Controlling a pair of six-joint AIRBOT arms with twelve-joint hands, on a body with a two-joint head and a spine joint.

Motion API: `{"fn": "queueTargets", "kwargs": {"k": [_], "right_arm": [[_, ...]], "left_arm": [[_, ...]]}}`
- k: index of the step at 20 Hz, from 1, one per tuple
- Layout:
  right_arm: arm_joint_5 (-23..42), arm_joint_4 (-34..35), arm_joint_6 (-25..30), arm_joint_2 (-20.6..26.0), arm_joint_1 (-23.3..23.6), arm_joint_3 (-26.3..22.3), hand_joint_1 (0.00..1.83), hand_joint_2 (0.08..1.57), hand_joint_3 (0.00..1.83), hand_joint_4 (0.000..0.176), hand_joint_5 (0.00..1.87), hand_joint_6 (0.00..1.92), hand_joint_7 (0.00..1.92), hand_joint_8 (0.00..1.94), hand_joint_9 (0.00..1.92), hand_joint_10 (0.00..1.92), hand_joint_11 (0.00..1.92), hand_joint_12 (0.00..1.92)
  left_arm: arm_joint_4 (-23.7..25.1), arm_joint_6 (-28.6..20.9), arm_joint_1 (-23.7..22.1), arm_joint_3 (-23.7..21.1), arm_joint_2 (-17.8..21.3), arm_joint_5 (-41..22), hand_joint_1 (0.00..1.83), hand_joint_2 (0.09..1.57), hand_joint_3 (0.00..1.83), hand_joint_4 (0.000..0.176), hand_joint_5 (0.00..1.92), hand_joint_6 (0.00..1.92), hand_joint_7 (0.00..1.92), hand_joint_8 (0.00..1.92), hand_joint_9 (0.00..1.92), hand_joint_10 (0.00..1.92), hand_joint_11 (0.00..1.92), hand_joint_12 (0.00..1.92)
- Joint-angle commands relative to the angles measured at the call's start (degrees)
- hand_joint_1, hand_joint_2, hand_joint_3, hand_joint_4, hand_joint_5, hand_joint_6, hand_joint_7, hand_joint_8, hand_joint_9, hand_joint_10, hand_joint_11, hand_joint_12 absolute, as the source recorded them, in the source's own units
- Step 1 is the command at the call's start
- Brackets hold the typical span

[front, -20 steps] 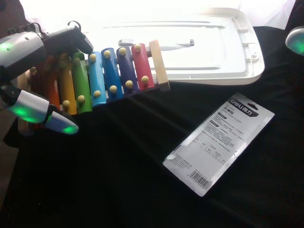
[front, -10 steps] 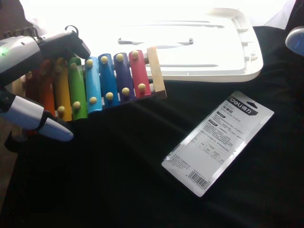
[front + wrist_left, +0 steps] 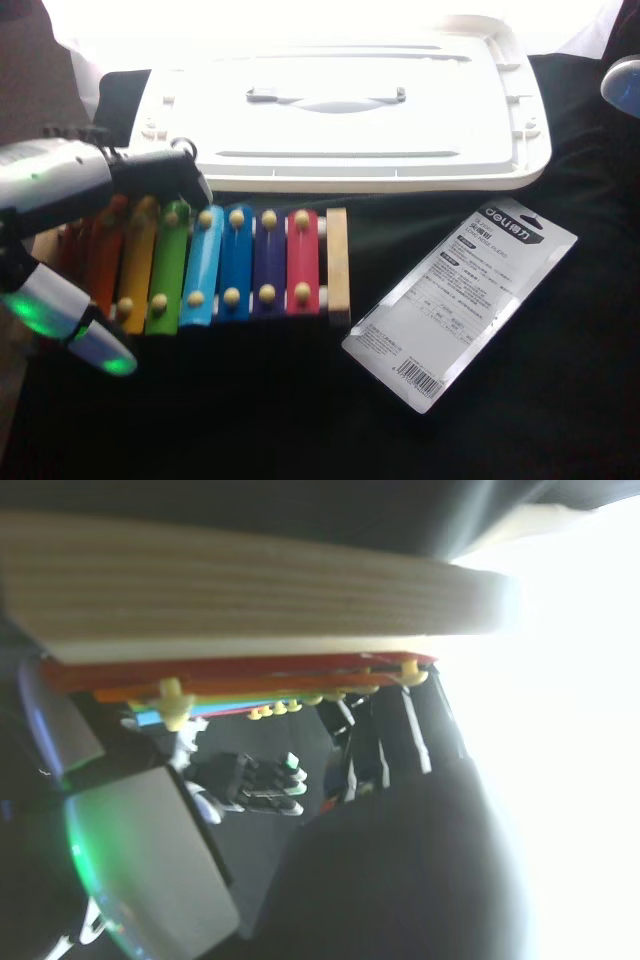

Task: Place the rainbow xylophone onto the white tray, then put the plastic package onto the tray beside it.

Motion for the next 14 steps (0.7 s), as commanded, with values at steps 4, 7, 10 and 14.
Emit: {"fn": "queueTargets", "kwargs": {"k": [4,7,10,14], "right_arm": [[6.8,1.8,0.5,-0.1,0.3,0.1,0.53,0.94,0.00,0.088,0.27,0.00,0.40,0.00,0.43,0.00,0.21,1.02],[6.8,1.8,0.5,-0.1,0.3,0.1,0.52,0.93,0.00,0.087,0.28,0.00,0.40,0.00,0.43,0.00,0.20,1.02],[6.8,1.8,0.5,-0.1,0.3,0.1,0.53,0.93,0.00,0.085,0.28,0.00,0.41,0.01,0.44,0.01,0.22,1.02],[6.8,1.8,0.5,-0.1,0.3,0.0,0.53,0.94,0.00,0.071,0.27,0.00,0.42,0.01,0.44,0.01,0.22,1.02]], "left_arm": [[4.8,-4.4,-1.2,0.0,-0.7,-0.8,1.30,1.15,0.00,0.024,0.30,1.26,0.77,1.31,0.64,1.51,0.61,1.57],[8.1,-6.8,-1.3,0.6,-1.8,1.8,1.15,1.04,0.00,0.011,0.37,1.22,0.53,1.27,0.60,1.43,0.56,1.56],[9.3,-6.8,-1.3,0.8,-2.5,3.7,1.15,1.05,0.00,0.011,0.38,1.20,0.53,1.19,0.59,1.34,0.55,1.50],[9.5,-6.9,-1.3,1.4,-3.2,4.8,1.01,1.04,0.00,0.018,0.38,1.03,0.52,0.93,0.54,1.10,0.43,1.34]]}}
